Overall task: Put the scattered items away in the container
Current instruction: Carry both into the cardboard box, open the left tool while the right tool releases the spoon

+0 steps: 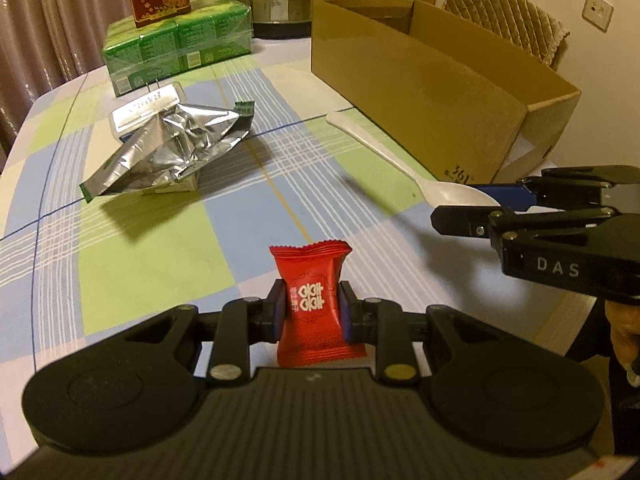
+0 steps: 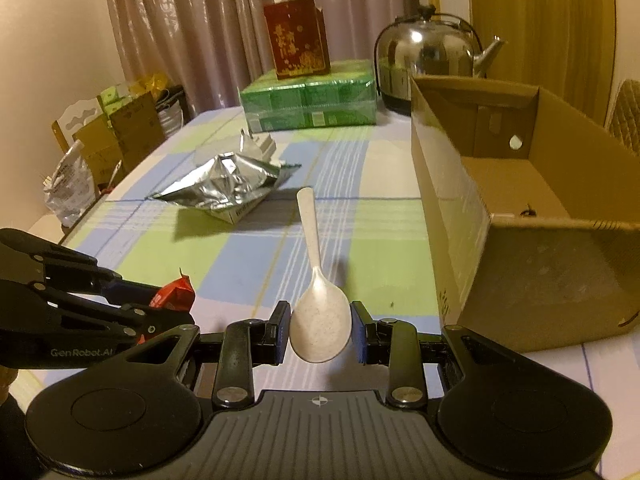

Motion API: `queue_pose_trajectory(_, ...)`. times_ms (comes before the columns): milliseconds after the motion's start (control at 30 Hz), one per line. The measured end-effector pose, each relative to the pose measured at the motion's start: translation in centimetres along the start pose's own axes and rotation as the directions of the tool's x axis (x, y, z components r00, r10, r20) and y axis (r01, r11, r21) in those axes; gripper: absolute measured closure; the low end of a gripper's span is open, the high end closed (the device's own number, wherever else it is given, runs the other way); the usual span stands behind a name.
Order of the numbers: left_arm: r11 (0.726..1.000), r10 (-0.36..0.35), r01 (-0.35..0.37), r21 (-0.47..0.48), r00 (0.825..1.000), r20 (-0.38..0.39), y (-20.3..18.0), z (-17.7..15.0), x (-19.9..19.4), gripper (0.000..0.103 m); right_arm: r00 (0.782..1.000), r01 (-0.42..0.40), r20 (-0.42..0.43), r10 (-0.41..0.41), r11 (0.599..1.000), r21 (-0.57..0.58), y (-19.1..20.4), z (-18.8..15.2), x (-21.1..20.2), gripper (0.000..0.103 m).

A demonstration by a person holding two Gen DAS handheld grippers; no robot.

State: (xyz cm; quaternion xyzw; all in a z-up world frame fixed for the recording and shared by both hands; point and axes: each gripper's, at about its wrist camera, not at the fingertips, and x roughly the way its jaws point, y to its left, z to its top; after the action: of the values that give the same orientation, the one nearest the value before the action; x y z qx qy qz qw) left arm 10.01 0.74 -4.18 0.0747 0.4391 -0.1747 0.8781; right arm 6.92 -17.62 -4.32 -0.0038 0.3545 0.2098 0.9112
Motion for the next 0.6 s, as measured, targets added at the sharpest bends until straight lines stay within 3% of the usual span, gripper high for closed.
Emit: queue_pose_trajectory(600, 0.999, -0.005, 0.002, 0.034, 0.997, 0.075, -4.0, 3.0, -3.3, 0.081, 0.991, 0.03, 0.132, -0.03, 1.0, -0.001, -1.3, 2.9, -5.6, 0.075)
